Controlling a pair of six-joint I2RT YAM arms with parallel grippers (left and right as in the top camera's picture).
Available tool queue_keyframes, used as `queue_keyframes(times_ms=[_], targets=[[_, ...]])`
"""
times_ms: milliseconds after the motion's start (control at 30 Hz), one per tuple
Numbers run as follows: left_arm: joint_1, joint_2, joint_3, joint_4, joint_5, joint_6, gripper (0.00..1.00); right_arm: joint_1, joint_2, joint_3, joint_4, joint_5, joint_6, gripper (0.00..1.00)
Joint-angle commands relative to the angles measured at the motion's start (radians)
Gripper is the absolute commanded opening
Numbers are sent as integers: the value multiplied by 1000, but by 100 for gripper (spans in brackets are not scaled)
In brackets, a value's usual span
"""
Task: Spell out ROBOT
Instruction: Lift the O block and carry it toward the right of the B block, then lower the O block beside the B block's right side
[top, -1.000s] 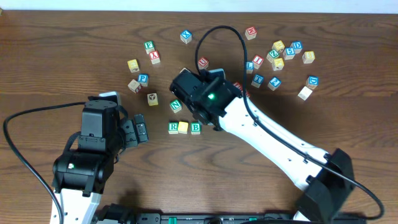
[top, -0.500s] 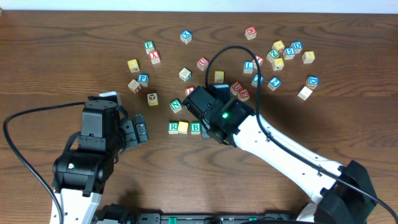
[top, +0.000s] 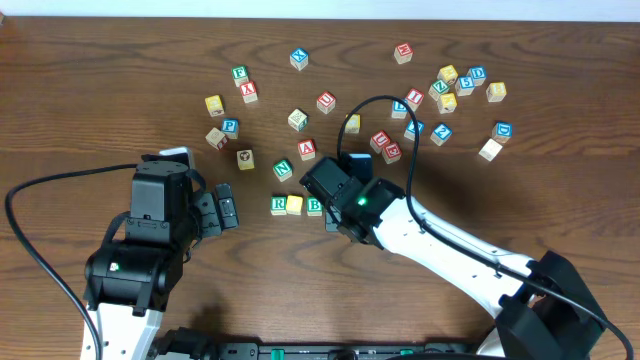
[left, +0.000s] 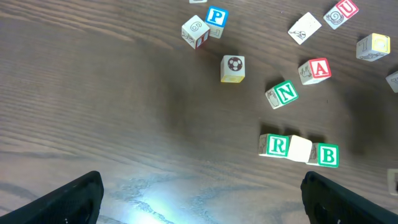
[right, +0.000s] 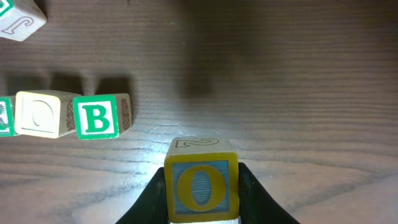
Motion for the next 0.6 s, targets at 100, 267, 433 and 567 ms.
queue_keyframes(times_ms=[100,267,433,567], targets=[[5,0,22,-2,-5,12,100,2,-6,-96,107,10,27,1],[5,0,22,-2,-5,12,100,2,3,-126,148,11,26,1],[5,0,22,-2,-5,13,100,3,43,-125,175,9,14,1],[5,0,22,-2,-5,12,100,2,69,-125,196,-3,10,1]])
